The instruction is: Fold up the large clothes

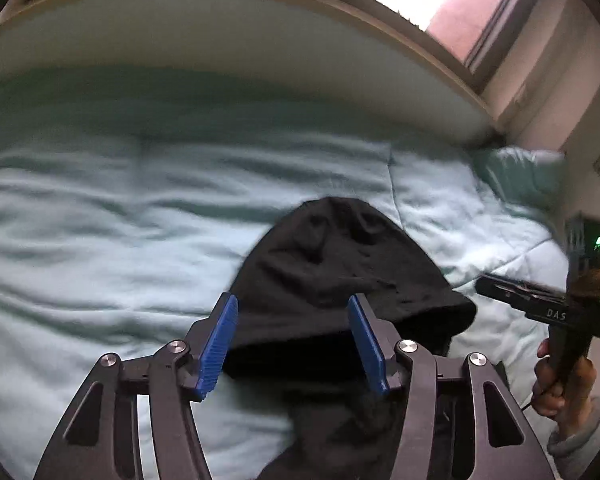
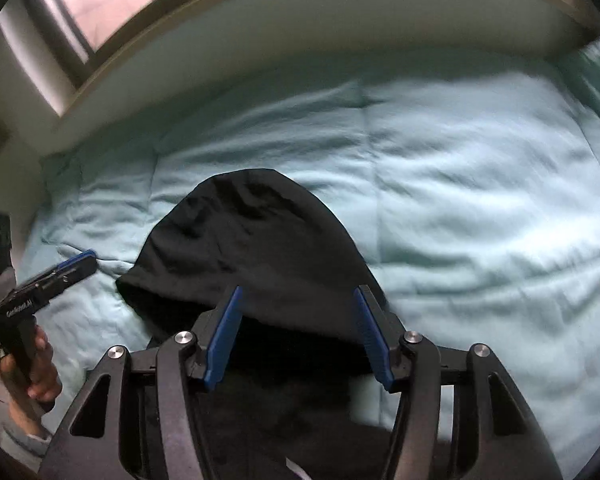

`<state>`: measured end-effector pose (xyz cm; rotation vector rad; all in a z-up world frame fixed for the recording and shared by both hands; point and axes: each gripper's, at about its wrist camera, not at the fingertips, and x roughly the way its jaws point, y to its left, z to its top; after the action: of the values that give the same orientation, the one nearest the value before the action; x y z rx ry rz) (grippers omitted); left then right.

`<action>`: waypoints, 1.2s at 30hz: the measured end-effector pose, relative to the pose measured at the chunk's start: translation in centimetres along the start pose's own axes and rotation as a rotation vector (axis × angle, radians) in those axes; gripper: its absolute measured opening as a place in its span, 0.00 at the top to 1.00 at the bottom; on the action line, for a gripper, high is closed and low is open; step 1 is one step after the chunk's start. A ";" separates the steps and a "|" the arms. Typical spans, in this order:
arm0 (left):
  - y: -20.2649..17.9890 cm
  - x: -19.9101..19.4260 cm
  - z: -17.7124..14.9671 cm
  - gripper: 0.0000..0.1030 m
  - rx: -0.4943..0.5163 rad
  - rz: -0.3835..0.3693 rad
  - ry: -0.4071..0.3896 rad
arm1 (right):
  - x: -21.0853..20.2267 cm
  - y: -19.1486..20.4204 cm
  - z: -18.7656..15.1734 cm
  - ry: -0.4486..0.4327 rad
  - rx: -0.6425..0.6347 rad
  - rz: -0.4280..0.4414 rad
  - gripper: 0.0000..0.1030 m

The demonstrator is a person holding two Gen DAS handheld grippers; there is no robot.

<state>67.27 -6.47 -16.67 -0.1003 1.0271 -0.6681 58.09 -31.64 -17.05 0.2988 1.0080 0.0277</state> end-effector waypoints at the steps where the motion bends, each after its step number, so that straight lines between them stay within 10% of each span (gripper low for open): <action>1: 0.5 1.2 -0.2 0.43 -0.013 -0.017 0.036 | 1.6 0.5 0.2 0.030 -0.011 0.003 0.42; 5: 2.8 7.3 -4.4 0.43 -0.055 0.034 0.223 | 8.0 0.0 -3.0 0.200 -0.053 -0.017 0.42; 16: 2.6 1.9 -6.0 0.43 -0.037 0.062 0.092 | 3.8 -2.3 -5.4 0.118 -0.075 0.001 0.43; 20: 5.8 5.8 -6.6 0.39 -0.107 0.180 0.178 | 5.6 -4.3 -6.3 0.179 -0.038 -0.062 0.41; 32: 9.3 -2.3 -4.2 0.38 -0.104 0.011 0.013 | 2.6 -9.7 -4.9 0.178 0.027 0.098 0.37; 36: 9.2 -0.7 -0.2 0.38 -0.022 -0.137 0.099 | 3.2 -10.3 -2.8 0.172 -0.033 0.072 0.36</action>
<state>71.12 1.27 -19.76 -0.1588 1.1300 -0.7923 56.29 -40.39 -23.80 0.3056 1.1656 0.1371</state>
